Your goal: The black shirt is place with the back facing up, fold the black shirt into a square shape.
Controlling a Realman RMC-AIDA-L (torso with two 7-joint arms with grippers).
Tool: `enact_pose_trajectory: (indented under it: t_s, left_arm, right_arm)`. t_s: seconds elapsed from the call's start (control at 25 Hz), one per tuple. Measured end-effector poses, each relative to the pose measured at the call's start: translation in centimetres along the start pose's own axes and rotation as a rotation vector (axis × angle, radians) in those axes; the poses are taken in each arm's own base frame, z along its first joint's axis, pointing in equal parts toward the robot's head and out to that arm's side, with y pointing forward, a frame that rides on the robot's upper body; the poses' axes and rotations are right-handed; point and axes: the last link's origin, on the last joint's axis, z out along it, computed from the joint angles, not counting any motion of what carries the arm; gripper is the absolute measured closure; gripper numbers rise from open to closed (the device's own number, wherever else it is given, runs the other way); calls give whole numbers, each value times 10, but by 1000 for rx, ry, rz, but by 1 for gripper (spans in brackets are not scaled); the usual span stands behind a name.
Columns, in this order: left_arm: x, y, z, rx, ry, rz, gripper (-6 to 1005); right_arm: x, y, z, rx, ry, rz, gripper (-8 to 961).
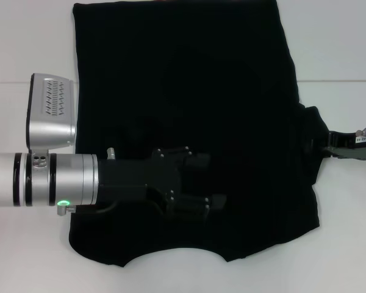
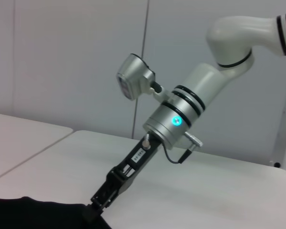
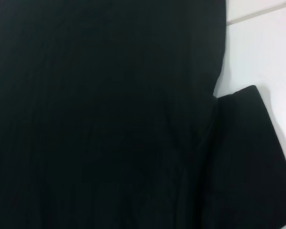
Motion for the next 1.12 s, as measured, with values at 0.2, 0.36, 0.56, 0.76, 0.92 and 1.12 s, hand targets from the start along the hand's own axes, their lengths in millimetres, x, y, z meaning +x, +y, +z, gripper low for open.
enact_pose_trajectory:
  t_s: [0.2,0.36,0.56,0.76,0.92,1.12]
  left_arm:
    - [-1,-2,-2,16,6,-6,90]
    - [-1,-2,-3,22,10,-10,90]
    - [-1,-4,-3,32,11,-13,90]
    - [-1,-4,-4,36,17,-26,90]
    - [-3,-3,-7,47,35,-46,90]
    - [-6,-2,-11,61,55,-76,91]
  right_arm:
    - [2,-1,3,9,-13,0,547]
    - [1,0,3,12,-17,-4,711]
    - [1,-3,2,19,-29,-14,842]
    - [0,-14,-3,46,-58,-9,933]
    - [-1,-25,-10,64,-83,-8,937]
    - [-2,-36,-19,78,-116,3,928]
